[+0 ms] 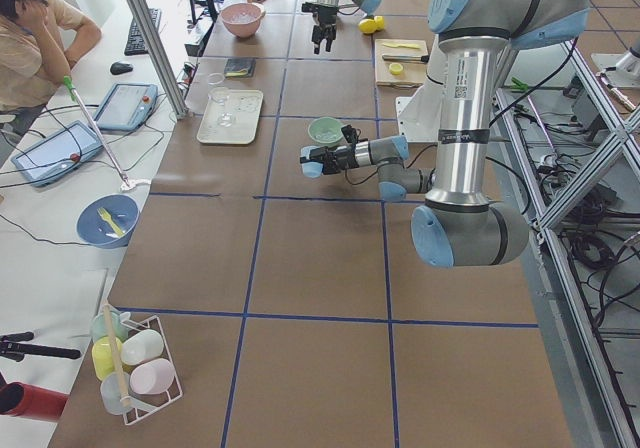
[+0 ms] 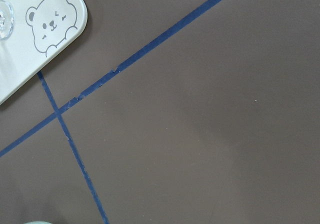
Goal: Pour ice into bowl
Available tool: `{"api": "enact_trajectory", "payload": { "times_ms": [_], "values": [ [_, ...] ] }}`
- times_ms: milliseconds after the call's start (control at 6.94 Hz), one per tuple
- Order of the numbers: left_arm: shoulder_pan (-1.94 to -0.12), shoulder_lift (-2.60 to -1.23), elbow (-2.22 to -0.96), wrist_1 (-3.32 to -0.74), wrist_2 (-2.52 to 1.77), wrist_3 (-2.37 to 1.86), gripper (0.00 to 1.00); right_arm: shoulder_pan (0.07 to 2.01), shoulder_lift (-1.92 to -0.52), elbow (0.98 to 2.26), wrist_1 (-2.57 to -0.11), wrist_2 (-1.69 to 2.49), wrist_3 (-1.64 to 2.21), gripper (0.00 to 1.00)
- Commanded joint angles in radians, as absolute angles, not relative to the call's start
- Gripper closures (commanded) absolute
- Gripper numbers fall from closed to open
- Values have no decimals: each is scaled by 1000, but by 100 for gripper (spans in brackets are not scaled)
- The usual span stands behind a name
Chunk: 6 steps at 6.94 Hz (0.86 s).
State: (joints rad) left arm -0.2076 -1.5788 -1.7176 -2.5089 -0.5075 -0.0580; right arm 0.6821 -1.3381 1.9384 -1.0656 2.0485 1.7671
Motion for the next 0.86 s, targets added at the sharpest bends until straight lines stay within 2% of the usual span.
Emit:
{"api": "enact_trajectory", "payload": {
  "times_ms": [0, 288, 576, 720],
  "values": [
    [-242, -1475, -1762, -2523, -547, -527, 100, 681, -1338, 1948, -1066, 2045, 1767, 0],
    [-244, -1383, -1747, -2725, -548, -751, 100, 681, -1338, 1948, -1066, 2045, 1767, 0],
    [-247, -1361, -1625, -2738, -532, -1073, 100, 681, -1338, 1950, -1066, 2045, 1767, 0],
    [-248, -1344, -1624, -2846, -538, -1092, 100, 684, -1338, 1948, -1066, 2045, 1767, 0]
  ]
}}
